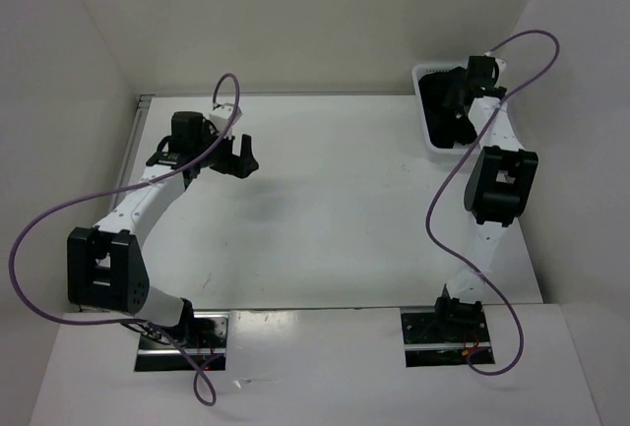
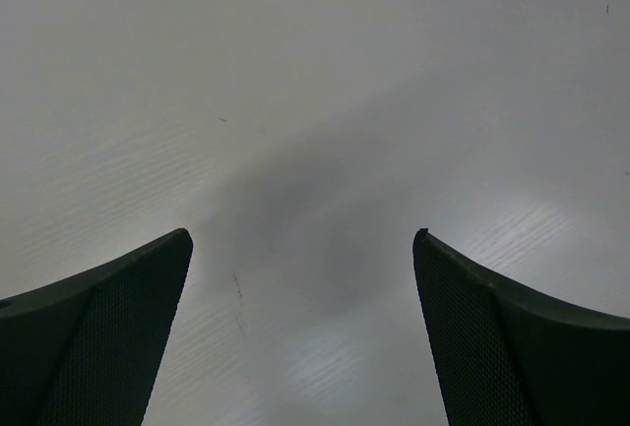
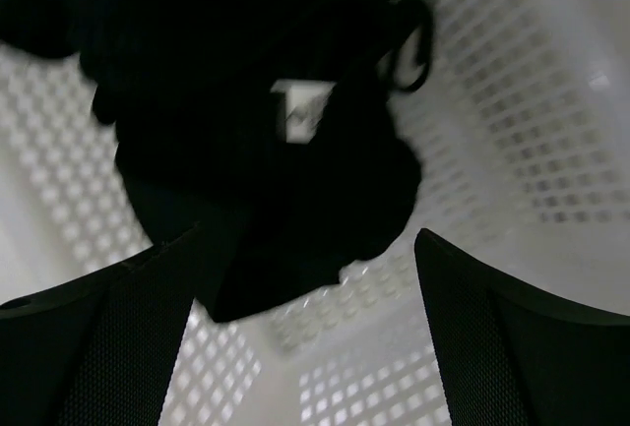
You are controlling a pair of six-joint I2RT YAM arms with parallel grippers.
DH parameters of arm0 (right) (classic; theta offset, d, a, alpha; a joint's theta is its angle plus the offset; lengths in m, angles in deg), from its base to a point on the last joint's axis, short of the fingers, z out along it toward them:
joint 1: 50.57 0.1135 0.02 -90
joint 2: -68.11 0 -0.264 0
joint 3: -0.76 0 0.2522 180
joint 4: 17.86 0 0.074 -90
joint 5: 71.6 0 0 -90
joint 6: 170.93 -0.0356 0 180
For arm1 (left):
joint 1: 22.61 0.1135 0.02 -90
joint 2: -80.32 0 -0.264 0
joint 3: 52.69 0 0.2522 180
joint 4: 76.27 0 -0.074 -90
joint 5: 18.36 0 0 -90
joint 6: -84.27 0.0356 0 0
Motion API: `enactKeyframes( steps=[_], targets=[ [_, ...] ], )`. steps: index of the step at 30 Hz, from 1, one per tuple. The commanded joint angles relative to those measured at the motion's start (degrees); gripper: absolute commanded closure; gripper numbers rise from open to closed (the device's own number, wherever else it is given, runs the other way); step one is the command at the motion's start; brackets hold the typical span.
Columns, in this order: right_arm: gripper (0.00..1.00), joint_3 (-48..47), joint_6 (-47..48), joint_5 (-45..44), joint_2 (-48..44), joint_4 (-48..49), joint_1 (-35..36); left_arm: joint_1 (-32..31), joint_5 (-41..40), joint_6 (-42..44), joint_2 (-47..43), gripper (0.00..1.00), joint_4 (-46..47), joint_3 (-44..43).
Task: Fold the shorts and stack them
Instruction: Grab the shorts from the pile
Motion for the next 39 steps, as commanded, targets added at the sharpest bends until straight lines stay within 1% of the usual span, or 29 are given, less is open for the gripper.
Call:
enactKeyframes(
  steps=[1,5,7,8,11,16,17,19,20,22,23,24,26,28,32,34,39],
  targets=[
    [0.09,-8.15,-5.39,-6.64,0.64,0.81,-2.27,0.02,2.54,0.23,2.88,0.0,2.02,-3.23],
    [0.09,-8.77,-6.62,-3.22,5.56,-0.32,-3.59,0.02,3.07,0.23,6.74,0.0,2.65,-3.76],
    [0.09,-8.77,-6.62,-1.37,6.8,-0.33,-3.59,0.02,3.69,0.23,7.8,0.0,1.16,-4.99],
    [0.09,-8.77,-5.92,1.33,7.42,-0.33,-3.59,0.02,3.69,0.23,8.33,0.0,1.15,-4.99],
    [0.09,-6.84,-5.92,3.73,8.13,-0.33,-3.59,-0.51,3.17,0.23,9.65,0.0,0.63,-6.13],
    [0.09,-2.01,-6.53,0.92,8.65,-2.09,-3.59,-0.51,3.16,0.23,10.27,0.0,0.1,-5.44],
    [0.12,-0.87,-6.53,0.92,9.17,-2.09,-3.59,-0.51,3.16,0.23,10.27,0.0,0.1,-5.43],
    [0.21,-0.08,-6.53,0.92,9.18,-2.61,-3.59,-0.51,3.16,0.23,10.27,0.0,0.1,-4.91],
    [0.36,-0.07,-6.53,0.92,9.18,-2.61,-3.59,-0.51,3.16,0.23,10.27,0.0,0.1,-4.91],
    [0.54,-0.07,-6.01,0.92,9.71,-1.92,-3.59,-0.51,3.16,0.23,10.27,0.0,0.1,-4.91],
    [0.65,-1.2,-5.48,0.92,9.71,-1.21,-3.59,-0.51,3.16,0.23,10.27,0.0,0.1,-4.91],
    [0.84,-2.0,-5.48,2.49,9.71,-1.21,-3.59,-0.51,3.16,0.23,9.66,0.0,0.1,-4.91],
    [1.0,-5.06,-4.6,3.73,9.01,0.11,-3.59,-0.51,3.16,0.23,8.95,0.0,0.62,-4.2],
    [1.0,-8.66,-3.2,5.58,7.87,0.63,-3.59,-0.51,3.16,0.23,8.33,0.0,0.63,-3.59],
    [1.0,-13.95,-1.79,5.58,6.46,1.78,-2.37,-0.51,3.69,0.23,5.88,0.0,1.15,-1.57],
    [1.0,-16.05,-1.26,4.97,4.1,1.78,-1.66,-0.51,3.69,0.23,4.21,0.0,1.67,-0.96],
    [1.0,-16.59,-1.26,2.51,-1.71,3.44,1.41,-0.51,3.69,0.23,-0.45,0.0,1.68,0.98]
  ],
)
